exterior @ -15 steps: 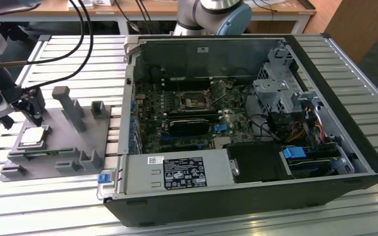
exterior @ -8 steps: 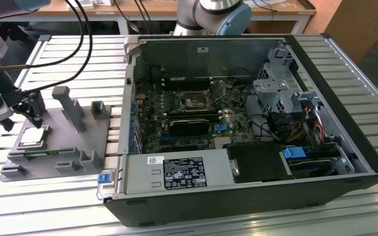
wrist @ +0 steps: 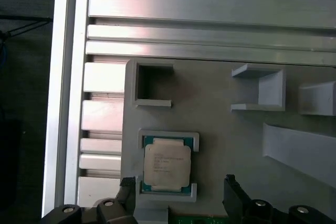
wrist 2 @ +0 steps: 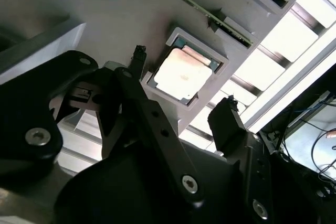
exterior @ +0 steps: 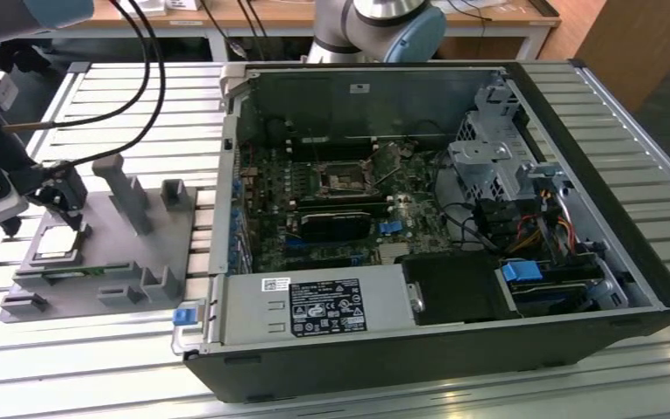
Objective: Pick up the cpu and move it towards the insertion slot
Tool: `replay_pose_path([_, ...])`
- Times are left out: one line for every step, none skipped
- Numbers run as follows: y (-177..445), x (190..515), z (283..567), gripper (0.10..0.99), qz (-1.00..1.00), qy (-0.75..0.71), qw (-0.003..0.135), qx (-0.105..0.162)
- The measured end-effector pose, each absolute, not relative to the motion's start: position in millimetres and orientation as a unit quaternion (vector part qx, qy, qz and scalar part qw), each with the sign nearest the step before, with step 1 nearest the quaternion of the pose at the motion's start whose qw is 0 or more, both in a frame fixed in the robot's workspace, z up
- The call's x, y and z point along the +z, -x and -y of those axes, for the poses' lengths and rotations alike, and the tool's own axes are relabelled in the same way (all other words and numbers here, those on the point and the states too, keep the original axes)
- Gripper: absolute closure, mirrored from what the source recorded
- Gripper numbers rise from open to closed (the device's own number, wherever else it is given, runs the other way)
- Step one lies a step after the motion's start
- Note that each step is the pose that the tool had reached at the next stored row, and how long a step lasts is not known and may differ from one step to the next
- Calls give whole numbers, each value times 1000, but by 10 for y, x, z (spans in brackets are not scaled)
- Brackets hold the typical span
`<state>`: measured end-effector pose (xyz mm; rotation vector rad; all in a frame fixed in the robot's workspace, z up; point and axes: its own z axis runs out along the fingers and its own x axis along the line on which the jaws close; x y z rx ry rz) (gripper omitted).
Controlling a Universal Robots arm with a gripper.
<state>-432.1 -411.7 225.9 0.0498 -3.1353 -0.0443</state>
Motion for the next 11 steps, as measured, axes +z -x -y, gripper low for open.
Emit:
replay_pose_path([4322, 2253, 4117, 373, 1000, -16, 3, -14])
replay_pose_path([4322, 2245, 4117, 310, 1000, -16, 3, -14])
replay_pose_path([4321, 2238, 4117, 310, 1000, -16, 3, -14])
replay_pose_path([4322, 2228, 4116, 310, 1000, -16, 3, -15])
replay_pose_path([4322, 2215, 4116, 310, 1000, -16, 3, -15])
replay_pose_path([4322, 2201, 4116, 310, 1000, -16, 3, -15])
replay_pose_path([4323, 2187, 4116, 310, 1000, -16, 3, -15])
replay_pose_path([4326, 2149, 4117, 310, 1000, -16, 3, -15])
replay_pose_path([4334, 2139, 4117, 310, 1000, -16, 3, -15])
replay_pose_path([4338, 2130, 4117, 310, 1000, -16, 3, -15])
replay_pose_path([4341, 2122, 4117, 310, 1000, -16, 3, -15])
